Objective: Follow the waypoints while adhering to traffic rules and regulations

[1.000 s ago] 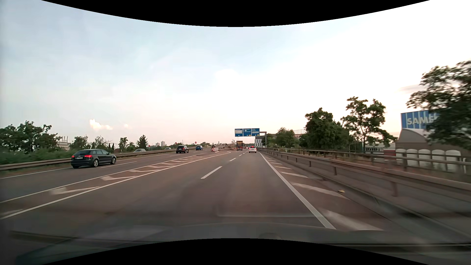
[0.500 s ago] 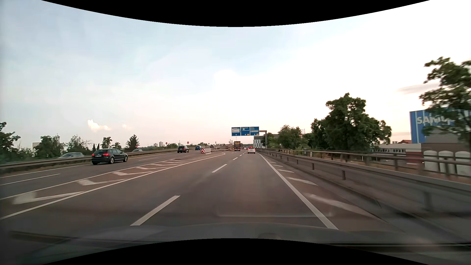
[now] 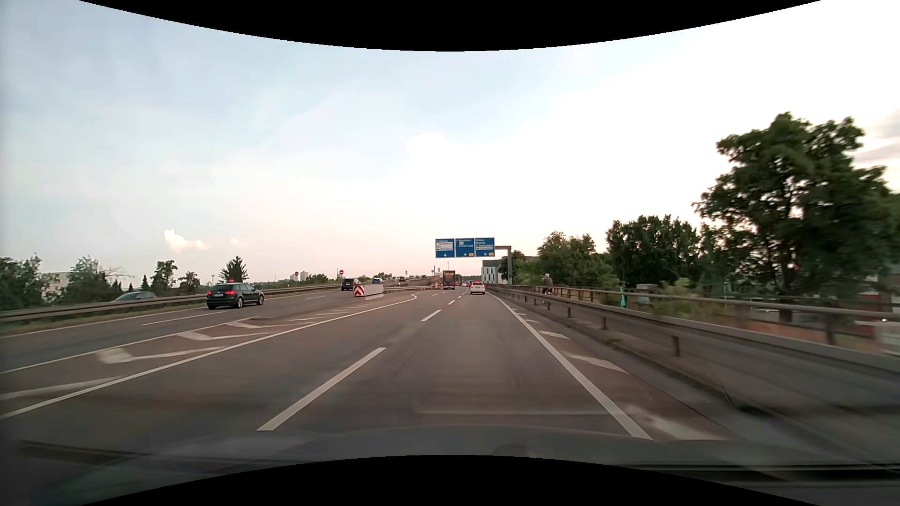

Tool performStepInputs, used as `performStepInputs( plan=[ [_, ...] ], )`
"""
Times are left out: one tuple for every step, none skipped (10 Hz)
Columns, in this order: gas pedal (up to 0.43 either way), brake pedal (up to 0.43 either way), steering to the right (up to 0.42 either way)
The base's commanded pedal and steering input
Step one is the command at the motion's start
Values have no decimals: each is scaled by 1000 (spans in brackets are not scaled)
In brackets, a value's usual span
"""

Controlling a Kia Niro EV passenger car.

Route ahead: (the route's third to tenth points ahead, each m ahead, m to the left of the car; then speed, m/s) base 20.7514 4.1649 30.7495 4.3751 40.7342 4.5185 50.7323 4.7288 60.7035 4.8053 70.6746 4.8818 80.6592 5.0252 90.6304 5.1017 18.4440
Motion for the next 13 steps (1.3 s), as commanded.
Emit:
performStepInputs(
  plan=[
    [0, 0, -1],
    [0, 0, -2],
    [0, 0, -3],
    [0, 0, -4],
    [0, 0, -5],
    [0, 0, -5],
    [0, 0, -5],
    [0, 0, -5],
    [0, 0, -5],
    [0, 0, -5],
    [0, 0, -5],
    [0, 0, -5],
    [0, 0, -6]
  ],
)
